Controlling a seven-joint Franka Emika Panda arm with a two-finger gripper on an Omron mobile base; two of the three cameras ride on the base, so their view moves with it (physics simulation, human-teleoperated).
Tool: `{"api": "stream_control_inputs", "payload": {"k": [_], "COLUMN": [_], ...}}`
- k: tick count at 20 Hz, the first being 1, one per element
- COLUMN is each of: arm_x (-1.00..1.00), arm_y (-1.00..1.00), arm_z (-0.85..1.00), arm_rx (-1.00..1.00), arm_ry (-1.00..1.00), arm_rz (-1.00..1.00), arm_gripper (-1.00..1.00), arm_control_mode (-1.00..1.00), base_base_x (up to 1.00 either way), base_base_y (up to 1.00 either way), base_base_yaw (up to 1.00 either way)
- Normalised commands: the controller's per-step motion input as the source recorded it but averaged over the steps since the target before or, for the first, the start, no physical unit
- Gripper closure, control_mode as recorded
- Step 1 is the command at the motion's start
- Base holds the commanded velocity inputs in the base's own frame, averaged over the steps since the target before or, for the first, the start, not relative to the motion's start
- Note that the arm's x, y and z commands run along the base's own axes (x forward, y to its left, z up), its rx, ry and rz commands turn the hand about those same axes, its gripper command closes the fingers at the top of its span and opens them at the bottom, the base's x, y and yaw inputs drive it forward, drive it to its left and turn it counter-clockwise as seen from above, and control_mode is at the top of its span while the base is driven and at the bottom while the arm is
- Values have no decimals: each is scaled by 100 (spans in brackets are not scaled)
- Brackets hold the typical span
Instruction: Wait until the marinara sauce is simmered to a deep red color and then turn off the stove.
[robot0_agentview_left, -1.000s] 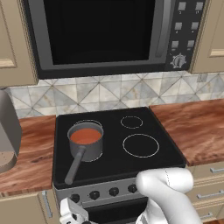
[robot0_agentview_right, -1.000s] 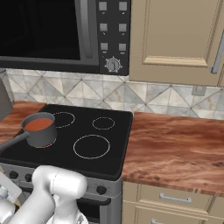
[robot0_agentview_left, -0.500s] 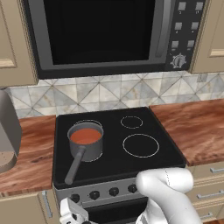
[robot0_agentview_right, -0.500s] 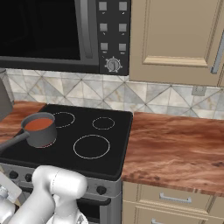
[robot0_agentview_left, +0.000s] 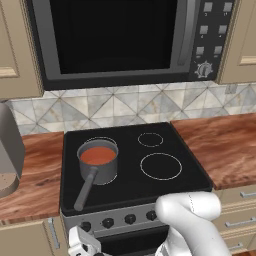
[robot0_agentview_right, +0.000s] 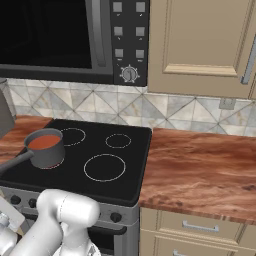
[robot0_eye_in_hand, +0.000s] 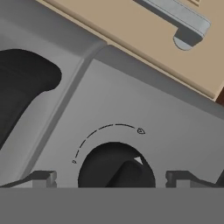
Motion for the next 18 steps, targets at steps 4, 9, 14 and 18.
{"api": "stream_control_inputs", "payload": {"k": [4, 9, 14, 18], "arm_x": [0, 0, 0, 0], "arm_y": [0, 0, 0, 0], "arm_z": [0, 0, 0, 0], "arm_rx": [0, 0, 0, 0], "arm_ry": [0, 0, 0, 0], "arm_rz": [0, 0, 0, 0], "arm_gripper": [-100, -100, -100, -100], "arm_control_mode": [-100, -100, -100, -100], "base_base_x": [0, 0, 0, 0], "base_base_y": [0, 0, 0, 0], "base_base_yaw": [0, 0, 0, 0]}}
